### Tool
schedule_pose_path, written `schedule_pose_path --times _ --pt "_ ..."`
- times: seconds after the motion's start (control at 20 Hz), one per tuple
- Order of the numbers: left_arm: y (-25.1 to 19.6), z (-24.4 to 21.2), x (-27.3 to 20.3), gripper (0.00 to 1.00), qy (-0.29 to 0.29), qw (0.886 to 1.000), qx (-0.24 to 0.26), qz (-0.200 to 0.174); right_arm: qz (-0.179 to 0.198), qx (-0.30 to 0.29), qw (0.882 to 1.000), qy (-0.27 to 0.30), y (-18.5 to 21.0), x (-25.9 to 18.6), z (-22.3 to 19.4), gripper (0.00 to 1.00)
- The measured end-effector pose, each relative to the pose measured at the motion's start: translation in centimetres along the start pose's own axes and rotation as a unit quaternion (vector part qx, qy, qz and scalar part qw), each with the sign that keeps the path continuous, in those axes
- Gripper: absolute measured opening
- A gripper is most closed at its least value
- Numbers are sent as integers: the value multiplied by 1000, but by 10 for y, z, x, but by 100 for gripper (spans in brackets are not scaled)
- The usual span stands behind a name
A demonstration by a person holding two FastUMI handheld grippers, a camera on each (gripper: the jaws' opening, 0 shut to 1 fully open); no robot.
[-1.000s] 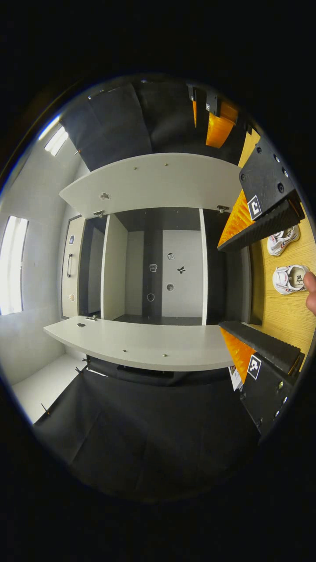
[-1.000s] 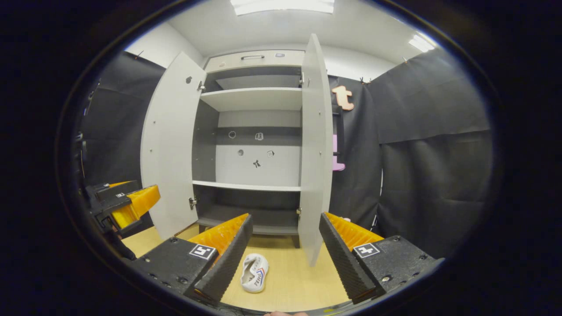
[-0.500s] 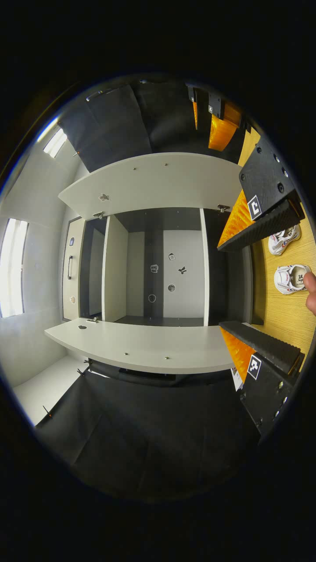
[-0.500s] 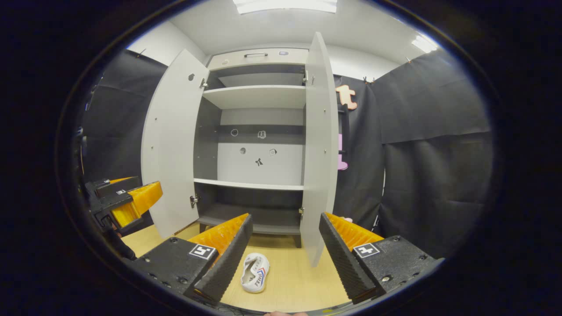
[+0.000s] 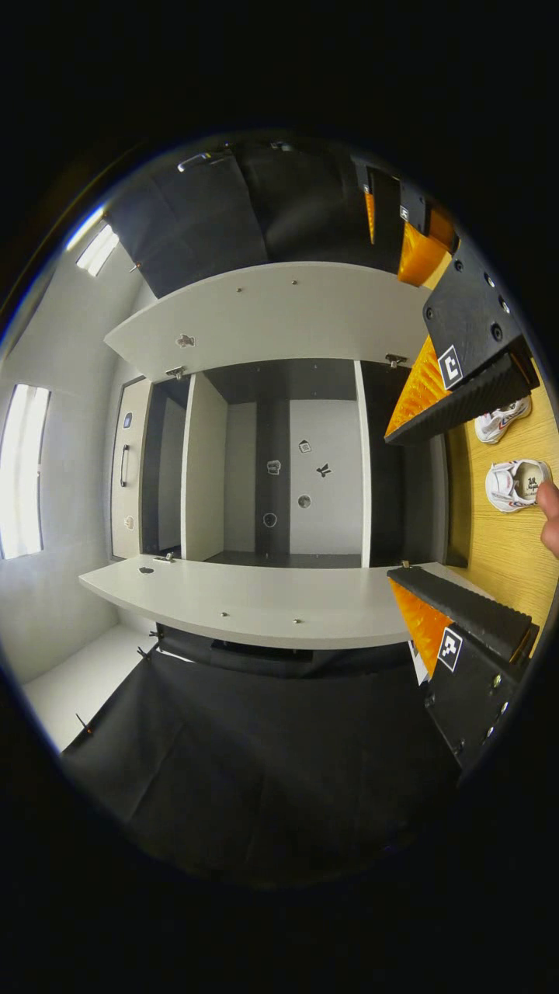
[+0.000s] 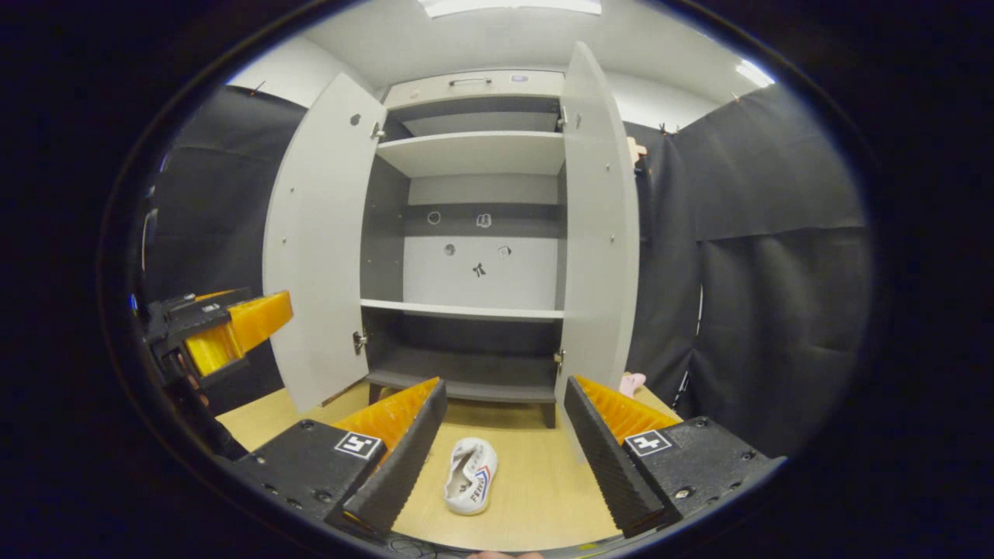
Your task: Grab one shoe with the right hand and put it into the shoe cabinet, grab the other shoe with the left hand and put it into the shoe cabinet; then close the right door with the right hand and the left door with the left hand.
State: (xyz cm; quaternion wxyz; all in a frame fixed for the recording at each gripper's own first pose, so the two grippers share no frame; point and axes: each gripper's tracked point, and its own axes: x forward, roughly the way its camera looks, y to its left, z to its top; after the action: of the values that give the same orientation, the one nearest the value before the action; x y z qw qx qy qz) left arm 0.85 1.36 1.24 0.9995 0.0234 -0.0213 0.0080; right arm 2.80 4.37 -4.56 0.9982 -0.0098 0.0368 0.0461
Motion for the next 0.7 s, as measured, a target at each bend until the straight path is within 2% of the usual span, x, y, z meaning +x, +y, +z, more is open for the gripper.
schedule_pose_path --times 0.25,0.7 --pt "12 -4 -1 95 5 1000 4 6 44 -11 998 40 35 19 -44 99" --pt "42 -14 -2 95 18 1000 1 23 76 26 988 128 68 59 -115 99"
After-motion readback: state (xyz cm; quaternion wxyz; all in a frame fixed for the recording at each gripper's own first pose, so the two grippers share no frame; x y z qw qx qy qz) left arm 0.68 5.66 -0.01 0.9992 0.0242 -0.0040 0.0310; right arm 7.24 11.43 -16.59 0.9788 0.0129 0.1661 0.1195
